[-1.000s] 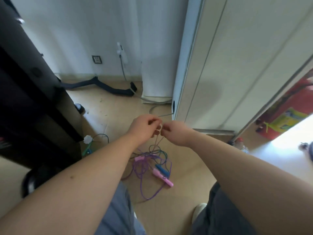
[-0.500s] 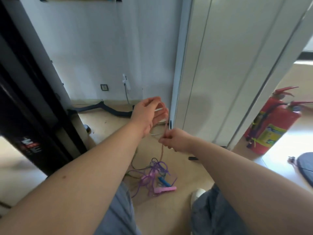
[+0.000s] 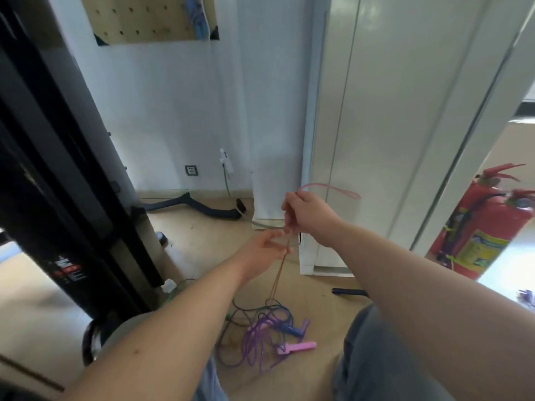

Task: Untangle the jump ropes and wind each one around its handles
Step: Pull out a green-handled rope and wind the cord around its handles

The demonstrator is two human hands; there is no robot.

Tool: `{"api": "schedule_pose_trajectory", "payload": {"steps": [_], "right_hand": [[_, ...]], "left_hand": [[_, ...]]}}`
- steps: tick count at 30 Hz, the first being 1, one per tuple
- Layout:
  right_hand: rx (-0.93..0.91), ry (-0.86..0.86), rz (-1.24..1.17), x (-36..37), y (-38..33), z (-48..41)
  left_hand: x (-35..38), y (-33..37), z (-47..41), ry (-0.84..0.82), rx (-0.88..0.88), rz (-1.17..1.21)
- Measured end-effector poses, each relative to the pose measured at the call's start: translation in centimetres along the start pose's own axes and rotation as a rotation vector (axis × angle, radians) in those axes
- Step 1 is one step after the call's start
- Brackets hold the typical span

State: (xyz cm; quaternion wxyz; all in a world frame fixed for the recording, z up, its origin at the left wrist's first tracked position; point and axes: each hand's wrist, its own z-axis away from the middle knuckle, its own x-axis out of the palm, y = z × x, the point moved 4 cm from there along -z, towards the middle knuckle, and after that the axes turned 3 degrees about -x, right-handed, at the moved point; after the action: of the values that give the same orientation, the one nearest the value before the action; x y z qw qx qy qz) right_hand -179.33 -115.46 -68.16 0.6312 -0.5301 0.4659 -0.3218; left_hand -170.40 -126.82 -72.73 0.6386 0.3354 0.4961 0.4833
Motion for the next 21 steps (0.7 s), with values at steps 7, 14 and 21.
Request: {"api": "schedule_pose_trajectory", "payload": {"steps": [7, 14, 21], "right_hand": [[0.032, -0.006, 0.012, -1.3, 0.5, -2.1], [0.020, -0.062, 0.417, -3.4, 3.1, -4.3], [0.017, -0.448, 0.733, 0.9, 6.9, -5.2]], "left_hand": [[-0.5, -3.6, -2.1, -0.226, 0.061, -0.645], [-4.8, -8.1, -6.7, -0.043, -0.101, -0.576], [-4.4, -2.5, -10.5, 0.186, -0.053, 0.054]]}}
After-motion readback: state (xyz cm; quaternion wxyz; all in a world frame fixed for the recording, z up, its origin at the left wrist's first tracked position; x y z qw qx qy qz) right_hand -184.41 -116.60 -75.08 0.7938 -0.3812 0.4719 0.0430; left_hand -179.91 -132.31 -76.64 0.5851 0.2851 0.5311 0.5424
